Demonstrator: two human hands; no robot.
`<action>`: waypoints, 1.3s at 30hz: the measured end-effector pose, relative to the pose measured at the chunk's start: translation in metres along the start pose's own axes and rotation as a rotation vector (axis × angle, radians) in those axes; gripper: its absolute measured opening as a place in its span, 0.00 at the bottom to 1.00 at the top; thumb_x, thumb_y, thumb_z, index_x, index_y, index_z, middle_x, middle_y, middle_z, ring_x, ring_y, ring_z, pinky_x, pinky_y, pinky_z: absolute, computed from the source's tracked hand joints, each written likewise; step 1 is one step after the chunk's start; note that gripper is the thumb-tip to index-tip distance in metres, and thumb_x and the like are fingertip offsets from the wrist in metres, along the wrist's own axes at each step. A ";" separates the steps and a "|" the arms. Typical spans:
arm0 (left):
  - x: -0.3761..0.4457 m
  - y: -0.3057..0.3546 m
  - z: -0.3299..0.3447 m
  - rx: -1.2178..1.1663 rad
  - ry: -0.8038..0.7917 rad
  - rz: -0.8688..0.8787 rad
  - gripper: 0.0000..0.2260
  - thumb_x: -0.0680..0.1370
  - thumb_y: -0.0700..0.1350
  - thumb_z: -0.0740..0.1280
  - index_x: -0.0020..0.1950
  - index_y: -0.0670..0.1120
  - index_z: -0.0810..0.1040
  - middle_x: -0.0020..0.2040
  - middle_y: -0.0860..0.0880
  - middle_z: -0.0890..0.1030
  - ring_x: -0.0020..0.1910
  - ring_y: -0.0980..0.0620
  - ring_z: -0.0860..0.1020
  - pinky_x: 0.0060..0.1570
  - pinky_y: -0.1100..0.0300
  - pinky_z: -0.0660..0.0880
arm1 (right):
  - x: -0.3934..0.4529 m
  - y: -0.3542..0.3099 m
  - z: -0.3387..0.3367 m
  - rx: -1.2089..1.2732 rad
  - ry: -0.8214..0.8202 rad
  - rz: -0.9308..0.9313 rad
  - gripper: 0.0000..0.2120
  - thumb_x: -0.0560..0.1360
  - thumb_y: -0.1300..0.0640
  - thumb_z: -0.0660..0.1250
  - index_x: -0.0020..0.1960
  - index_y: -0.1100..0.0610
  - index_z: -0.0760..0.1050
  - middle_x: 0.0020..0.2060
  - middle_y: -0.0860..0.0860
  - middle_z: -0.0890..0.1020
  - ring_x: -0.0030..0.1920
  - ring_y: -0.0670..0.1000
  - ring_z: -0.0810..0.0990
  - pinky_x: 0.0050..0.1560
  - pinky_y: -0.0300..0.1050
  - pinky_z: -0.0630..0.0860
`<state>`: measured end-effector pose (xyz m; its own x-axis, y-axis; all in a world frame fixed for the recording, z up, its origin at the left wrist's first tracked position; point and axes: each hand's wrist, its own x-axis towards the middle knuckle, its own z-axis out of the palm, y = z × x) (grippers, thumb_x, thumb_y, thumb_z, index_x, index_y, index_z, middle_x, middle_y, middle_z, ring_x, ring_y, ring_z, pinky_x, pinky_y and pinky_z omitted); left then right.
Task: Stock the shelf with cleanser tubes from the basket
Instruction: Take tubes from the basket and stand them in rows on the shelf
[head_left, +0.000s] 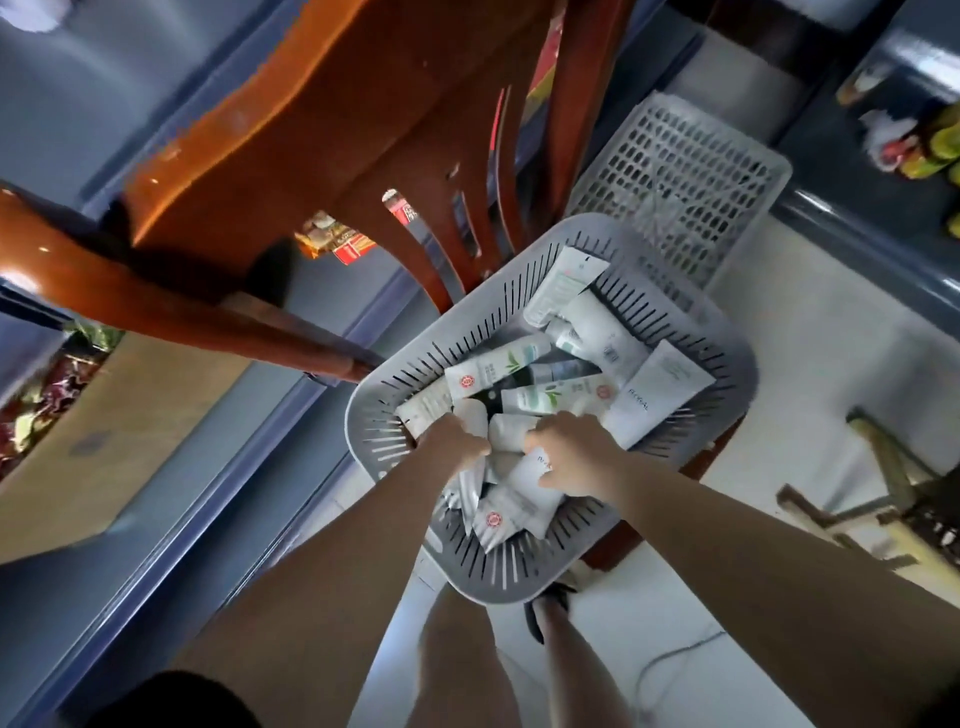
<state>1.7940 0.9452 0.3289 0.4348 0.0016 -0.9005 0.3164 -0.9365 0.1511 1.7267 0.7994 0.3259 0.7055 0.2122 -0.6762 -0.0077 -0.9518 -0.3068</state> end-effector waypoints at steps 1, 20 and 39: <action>0.004 -0.002 0.005 -0.012 -0.009 -0.030 0.31 0.75 0.48 0.68 0.73 0.38 0.60 0.71 0.41 0.66 0.69 0.43 0.67 0.63 0.56 0.68 | 0.005 -0.001 0.007 -0.090 -0.010 -0.043 0.20 0.72 0.57 0.65 0.64 0.53 0.72 0.61 0.51 0.74 0.63 0.54 0.70 0.61 0.50 0.65; -0.010 -0.031 0.005 -0.242 -0.005 -0.116 0.20 0.73 0.35 0.69 0.64 0.33 0.70 0.51 0.38 0.77 0.44 0.43 0.78 0.49 0.49 0.79 | 0.002 0.021 -0.033 -0.121 0.232 -0.111 0.09 0.76 0.59 0.61 0.56 0.55 0.72 0.54 0.48 0.77 0.57 0.52 0.74 0.46 0.41 0.63; -0.182 -0.022 -0.107 -0.850 0.112 0.312 0.05 0.75 0.36 0.67 0.42 0.42 0.81 0.37 0.42 0.81 0.31 0.50 0.80 0.36 0.58 0.82 | -0.119 -0.045 -0.150 0.780 0.440 -0.074 0.06 0.73 0.58 0.68 0.45 0.47 0.75 0.39 0.43 0.80 0.42 0.45 0.78 0.44 0.42 0.73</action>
<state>1.7978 1.0033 0.5333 0.6699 -0.1328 -0.7305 0.6663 -0.3267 0.6703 1.7491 0.7834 0.5209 0.9299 0.0102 -0.3678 -0.3172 -0.4842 -0.8154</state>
